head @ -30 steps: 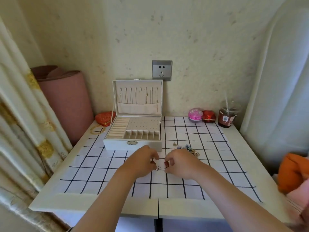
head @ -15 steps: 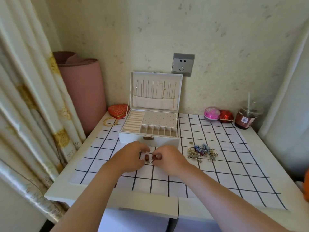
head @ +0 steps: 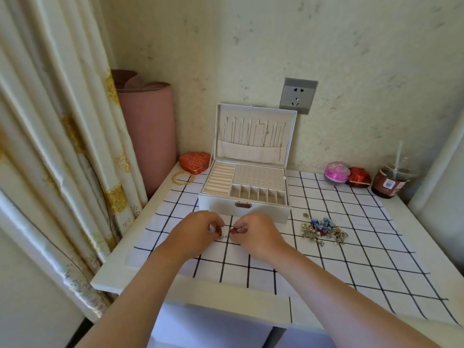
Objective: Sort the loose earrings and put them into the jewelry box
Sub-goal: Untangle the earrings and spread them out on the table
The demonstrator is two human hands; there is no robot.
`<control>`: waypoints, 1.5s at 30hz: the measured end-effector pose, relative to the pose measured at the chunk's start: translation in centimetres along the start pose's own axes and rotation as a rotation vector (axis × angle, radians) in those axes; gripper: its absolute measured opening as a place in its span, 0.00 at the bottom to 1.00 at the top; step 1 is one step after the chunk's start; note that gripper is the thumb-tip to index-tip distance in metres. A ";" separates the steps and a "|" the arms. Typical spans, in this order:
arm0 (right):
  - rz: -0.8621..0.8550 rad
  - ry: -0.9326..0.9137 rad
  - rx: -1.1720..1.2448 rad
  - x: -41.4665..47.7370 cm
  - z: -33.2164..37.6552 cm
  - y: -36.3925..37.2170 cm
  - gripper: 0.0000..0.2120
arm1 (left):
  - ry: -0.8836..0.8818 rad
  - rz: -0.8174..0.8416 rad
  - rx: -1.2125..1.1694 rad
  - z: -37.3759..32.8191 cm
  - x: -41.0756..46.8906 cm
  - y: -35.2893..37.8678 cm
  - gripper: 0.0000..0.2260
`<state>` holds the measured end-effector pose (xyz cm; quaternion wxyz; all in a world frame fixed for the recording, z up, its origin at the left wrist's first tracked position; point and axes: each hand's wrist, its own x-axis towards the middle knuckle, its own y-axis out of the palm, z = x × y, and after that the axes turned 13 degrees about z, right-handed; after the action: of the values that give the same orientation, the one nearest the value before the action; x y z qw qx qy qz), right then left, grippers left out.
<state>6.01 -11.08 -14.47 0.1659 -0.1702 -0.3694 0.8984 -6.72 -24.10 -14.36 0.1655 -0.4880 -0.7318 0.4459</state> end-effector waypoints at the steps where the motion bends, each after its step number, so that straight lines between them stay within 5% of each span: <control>1: -0.010 -0.009 0.004 0.1 0.4 0.5 0.05 | 0.005 -0.003 0.001 0.1 -0.2 -0.1 0.11; 6: 0.045 -0.029 0.018 0.4 1.3 0.8 0.05 | 0.012 0.013 0.045 -0.6 -0.2 -0.5 0.11; 10: 0.046 -0.014 0.096 -0.5 0.7 -1.3 0.18 | -0.003 0.021 0.031 -1.9 -0.5 -1.1 0.14; 19: -0.259 0.052 -0.003 -5.2 -7.1 -11.1 0.10 | 0.282 0.044 -0.019 -12.4 1.7 2.3 0.10; 24: -0.247 0.132 -0.155 -5.8 -12.9 -14.7 0.13 | 0.390 0.063 0.084 -17.6 5.5 5.9 0.13; 31: 0.033 0.140 -0.345 -4.9 -15.9 -15.7 0.17 | 0.251 0.121 0.330 -19.3 9.3 9.4 0.24; 40: -0.065 0.163 -0.253 -5.2 -17.6 -16.3 0.05 | 0.134 0.105 0.275 -20.5 10.6 9.2 0.10; 45: -0.028 0.079 -0.182 -5.3 -17.7 -16.0 0.19 | 0.177 0.043 0.133 -20.1 10.6 9.0 0.15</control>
<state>21.02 8.15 -13.83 0.1769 -0.2146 -0.4452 0.8512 7.03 -4.01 -12.71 0.2519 -0.5289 -0.6724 0.4524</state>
